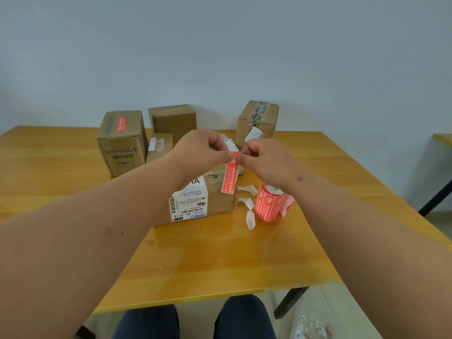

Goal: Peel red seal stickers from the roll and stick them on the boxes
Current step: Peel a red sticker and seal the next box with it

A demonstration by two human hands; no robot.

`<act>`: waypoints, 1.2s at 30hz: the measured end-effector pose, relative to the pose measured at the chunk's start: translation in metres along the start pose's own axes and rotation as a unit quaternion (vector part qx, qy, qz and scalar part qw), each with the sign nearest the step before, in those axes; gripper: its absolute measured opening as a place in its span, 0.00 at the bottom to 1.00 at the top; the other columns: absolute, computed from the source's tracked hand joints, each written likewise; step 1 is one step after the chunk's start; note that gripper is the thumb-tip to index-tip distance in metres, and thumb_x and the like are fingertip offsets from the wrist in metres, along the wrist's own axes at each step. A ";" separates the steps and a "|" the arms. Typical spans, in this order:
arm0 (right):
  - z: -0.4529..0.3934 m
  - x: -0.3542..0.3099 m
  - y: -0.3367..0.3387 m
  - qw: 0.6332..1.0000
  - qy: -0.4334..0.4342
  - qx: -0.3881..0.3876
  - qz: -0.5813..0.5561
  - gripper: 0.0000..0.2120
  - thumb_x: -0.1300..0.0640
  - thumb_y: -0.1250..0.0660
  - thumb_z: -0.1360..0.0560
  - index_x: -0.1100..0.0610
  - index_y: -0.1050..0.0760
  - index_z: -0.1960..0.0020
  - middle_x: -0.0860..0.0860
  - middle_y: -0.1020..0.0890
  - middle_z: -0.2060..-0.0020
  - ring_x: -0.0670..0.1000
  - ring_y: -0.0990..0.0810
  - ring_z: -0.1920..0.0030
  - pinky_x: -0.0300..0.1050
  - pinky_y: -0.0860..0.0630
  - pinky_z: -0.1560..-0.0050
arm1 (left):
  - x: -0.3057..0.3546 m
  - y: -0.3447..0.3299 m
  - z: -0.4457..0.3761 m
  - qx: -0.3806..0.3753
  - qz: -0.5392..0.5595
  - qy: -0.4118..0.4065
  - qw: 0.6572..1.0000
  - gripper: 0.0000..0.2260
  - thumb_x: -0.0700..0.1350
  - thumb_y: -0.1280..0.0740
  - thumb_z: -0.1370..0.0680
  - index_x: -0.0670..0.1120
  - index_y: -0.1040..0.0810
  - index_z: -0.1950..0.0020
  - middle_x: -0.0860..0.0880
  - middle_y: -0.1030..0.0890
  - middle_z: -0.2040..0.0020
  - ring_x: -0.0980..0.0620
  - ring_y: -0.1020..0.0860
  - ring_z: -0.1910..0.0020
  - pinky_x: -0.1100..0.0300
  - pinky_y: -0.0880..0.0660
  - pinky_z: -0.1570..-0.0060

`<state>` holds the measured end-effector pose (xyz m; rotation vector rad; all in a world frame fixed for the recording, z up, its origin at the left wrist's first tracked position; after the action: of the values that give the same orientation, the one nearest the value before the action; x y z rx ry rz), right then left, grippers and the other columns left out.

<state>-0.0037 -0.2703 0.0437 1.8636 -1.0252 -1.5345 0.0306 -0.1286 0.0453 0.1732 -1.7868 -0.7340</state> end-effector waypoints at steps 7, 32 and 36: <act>0.000 -0.030 -0.014 0.991 0.071 -0.002 0.117 0.09 0.49 0.37 0.24 0.51 0.24 0.61 0.44 0.23 0.66 0.47 0.24 0.60 0.58 0.30 0.44 | -0.018 0.006 0.004 -0.059 0.047 0.048 0.996 0.10 0.45 0.27 0.25 0.39 0.19 0.51 0.48 0.14 0.58 0.52 0.18 0.57 0.51 0.23 0.43; -0.006 -0.052 -0.030 0.978 0.109 -0.025 0.175 0.06 0.45 0.33 0.24 0.47 0.23 0.57 0.43 0.19 0.58 0.47 0.22 0.51 0.56 0.35 0.37 | -0.036 0.025 0.011 -0.067 0.072 0.071 0.993 0.04 0.42 0.26 0.27 0.42 0.17 0.56 0.44 0.14 0.59 0.52 0.18 0.59 0.60 0.27 0.48; -0.007 -0.054 -0.033 0.979 0.111 -0.036 0.169 0.06 0.46 0.33 0.25 0.46 0.24 0.59 0.42 0.21 0.60 0.47 0.22 0.53 0.58 0.31 0.38 | -0.037 0.027 0.012 -0.055 0.077 0.076 0.993 0.05 0.41 0.26 0.27 0.40 0.17 0.55 0.45 0.15 0.61 0.54 0.19 0.60 0.64 0.29 0.54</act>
<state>0.0069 -0.2086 0.0513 1.6627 -1.0992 -1.1252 0.0389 -0.0855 0.0281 0.0154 -1.5906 -0.6879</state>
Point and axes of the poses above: each hand's wrist, its own z-axis away from the middle knuckle, its own y-axis out of the back of the hand, x = y × z, the point moved 7 cm from there along -z, towards the middle knuckle
